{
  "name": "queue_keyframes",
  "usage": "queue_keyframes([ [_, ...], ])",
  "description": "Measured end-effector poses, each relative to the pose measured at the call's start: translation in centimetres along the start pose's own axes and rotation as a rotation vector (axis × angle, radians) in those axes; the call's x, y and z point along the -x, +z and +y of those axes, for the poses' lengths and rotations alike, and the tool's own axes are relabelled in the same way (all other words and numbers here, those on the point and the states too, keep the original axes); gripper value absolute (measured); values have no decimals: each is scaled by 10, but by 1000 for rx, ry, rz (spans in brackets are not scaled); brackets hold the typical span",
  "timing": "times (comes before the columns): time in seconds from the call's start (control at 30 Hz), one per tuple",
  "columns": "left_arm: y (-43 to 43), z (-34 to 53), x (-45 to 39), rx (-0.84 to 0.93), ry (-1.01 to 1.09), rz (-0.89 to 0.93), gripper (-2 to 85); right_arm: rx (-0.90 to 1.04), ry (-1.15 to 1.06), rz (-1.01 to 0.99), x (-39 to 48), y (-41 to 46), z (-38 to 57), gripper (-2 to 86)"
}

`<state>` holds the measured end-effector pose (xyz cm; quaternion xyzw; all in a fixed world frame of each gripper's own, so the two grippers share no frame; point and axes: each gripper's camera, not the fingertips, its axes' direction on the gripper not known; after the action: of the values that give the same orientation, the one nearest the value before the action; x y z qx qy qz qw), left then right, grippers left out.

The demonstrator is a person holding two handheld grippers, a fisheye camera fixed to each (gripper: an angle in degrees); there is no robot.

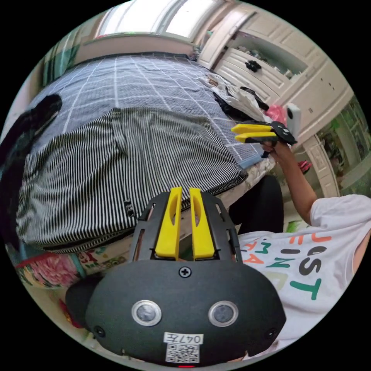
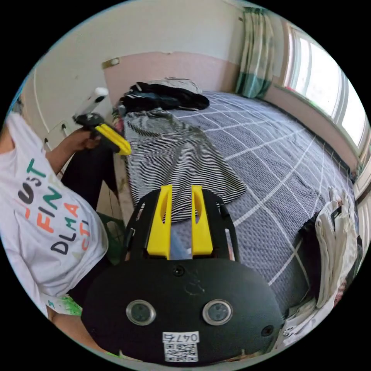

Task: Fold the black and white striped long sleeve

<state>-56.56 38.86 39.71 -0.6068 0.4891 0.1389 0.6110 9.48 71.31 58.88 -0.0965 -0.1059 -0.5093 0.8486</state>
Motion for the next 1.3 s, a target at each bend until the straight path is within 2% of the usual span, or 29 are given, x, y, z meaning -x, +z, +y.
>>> queue_keyframes([
  [0.07, -4, -11, -22, 1, 89, -85, 3, -25, -65, 51, 56, -13, 20, 29],
  [0.2, 5, -31, -60, 10, 222, -232, -6, 18, -63, 202, 108, -3, 37, 23],
  [0.33, 31, -39, -66, 91, 237, -225, -8, 185, -36, 199, 117, 31, 34, 10],
  [0.37, 41, -41, -63, 147, 217, -223, -8, 189, -37, 195, 120, 34, 32, 9],
  [0.53, 43, -41, -69, 180, 219, -229, -10, 242, -95, 236, 135, 31, 20, 7],
  [0.63, 40, -42, -73, 212, 208, -256, -10, 198, -91, 252, 138, 21, 12, 4],
  [0.73, 35, -38, -74, 198, 204, -248, -10, 294, -68, 154, 133, 46, 13, -2],
  [0.87, 29, -27, -78, 199, 272, -292, -9, 238, -12, 169, 126, 30, -2, -9],
  [0.97, 15, -19, -66, 177, 213, -245, -9, 84, -51, 281, 133, 0, -28, -4],
  [1.03, -4, -8, -53, 138, 148, -241, -8, 51, -114, 310, 137, -6, -51, -1],
  [1.17, -69, 39, -5, 39, -43, -432, -3, -9, -284, 181, 137, 11, -120, 8],
  [1.23, -101, 66, 28, -1, -183, -472, 9, -45, -349, 130, 137, 28, -159, 17],
  [1.3, -140, 103, 75, -46, -349, -496, 102, -67, -413, 94, 137, 52, -201, 28],
])
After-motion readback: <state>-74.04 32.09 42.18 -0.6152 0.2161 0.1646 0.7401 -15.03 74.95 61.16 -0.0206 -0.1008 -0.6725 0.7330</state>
